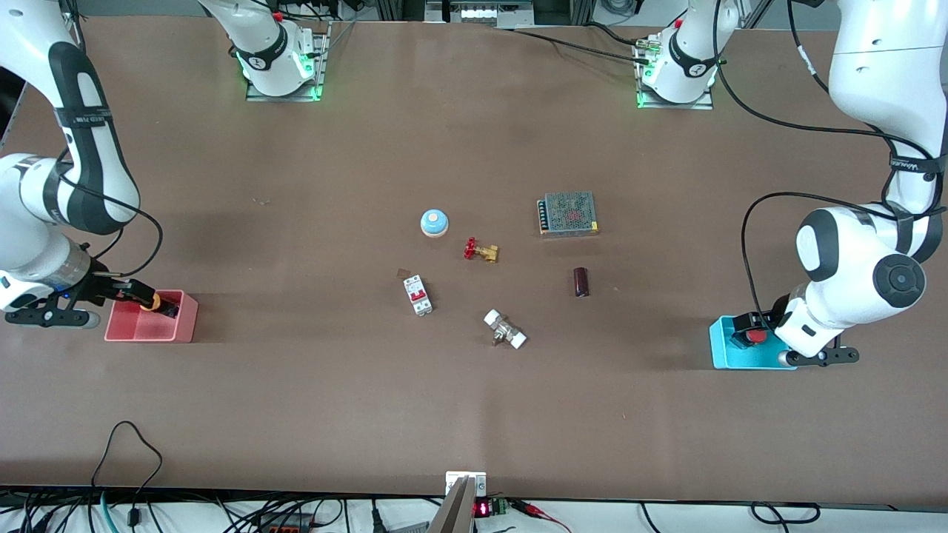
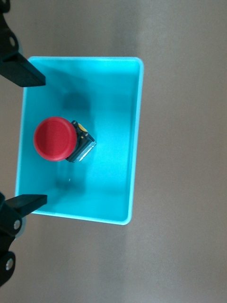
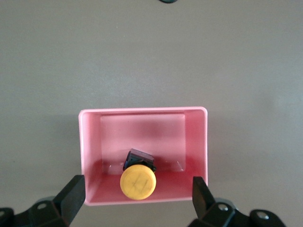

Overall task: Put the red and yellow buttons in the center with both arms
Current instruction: 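Close the right gripper on the yellow button while the left gripper grips the red button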

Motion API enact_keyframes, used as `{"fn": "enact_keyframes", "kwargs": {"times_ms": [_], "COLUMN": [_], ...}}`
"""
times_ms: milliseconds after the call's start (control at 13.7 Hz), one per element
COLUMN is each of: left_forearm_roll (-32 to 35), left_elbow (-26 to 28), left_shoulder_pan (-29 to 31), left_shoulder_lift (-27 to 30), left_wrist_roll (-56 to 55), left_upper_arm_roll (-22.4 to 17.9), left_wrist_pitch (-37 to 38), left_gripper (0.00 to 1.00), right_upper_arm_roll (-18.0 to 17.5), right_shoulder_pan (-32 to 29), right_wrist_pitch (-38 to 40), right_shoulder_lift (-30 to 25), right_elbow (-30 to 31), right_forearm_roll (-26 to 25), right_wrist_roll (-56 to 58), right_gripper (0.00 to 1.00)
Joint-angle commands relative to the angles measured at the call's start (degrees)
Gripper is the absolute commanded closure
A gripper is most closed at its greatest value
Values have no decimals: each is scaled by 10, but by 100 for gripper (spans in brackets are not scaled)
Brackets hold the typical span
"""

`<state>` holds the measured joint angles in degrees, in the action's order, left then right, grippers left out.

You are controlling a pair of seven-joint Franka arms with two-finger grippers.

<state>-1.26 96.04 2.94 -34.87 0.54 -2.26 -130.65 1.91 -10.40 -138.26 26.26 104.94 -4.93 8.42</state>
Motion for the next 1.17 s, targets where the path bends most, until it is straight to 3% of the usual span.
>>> {"fn": "enact_keyframes", "kwargs": {"times_ms": [0,293,659,732,951,1098], "left_forearm_roll": [-5,-11,-11,-12,-11,-10], "left_elbow": [4,4,3,3,2,2], "left_shoulder_pan": [0,0,0,1,0,0], "left_shoulder_lift": [-8,-23,-39,-40,-38,-38], "left_wrist_roll": [20,21,21,21,20,21], "left_upper_arm_roll": [0,0,0,0,0,0], "left_wrist_pitch": [-17,-29,-29,-29,-29,-29], "left_gripper": [0,0,12,18,48,58], "right_upper_arm_roll": [-2,-2,-3,-3,-3,-3], "right_shoulder_pan": [-11,-11,-11,-11,-11,-11], "right_wrist_pitch": [-40,-52,-48,-48,-53,-55], "right_shoulder_lift": [17,18,19,22,28,33], "right_elbow": [9,32,36,36,35,34], "right_forearm_roll": [-6,-6,-6,-6,-6,-6], "right_wrist_roll": [48,55,67,67,67,67], "right_gripper": [0,0,0,0,0,0]}}
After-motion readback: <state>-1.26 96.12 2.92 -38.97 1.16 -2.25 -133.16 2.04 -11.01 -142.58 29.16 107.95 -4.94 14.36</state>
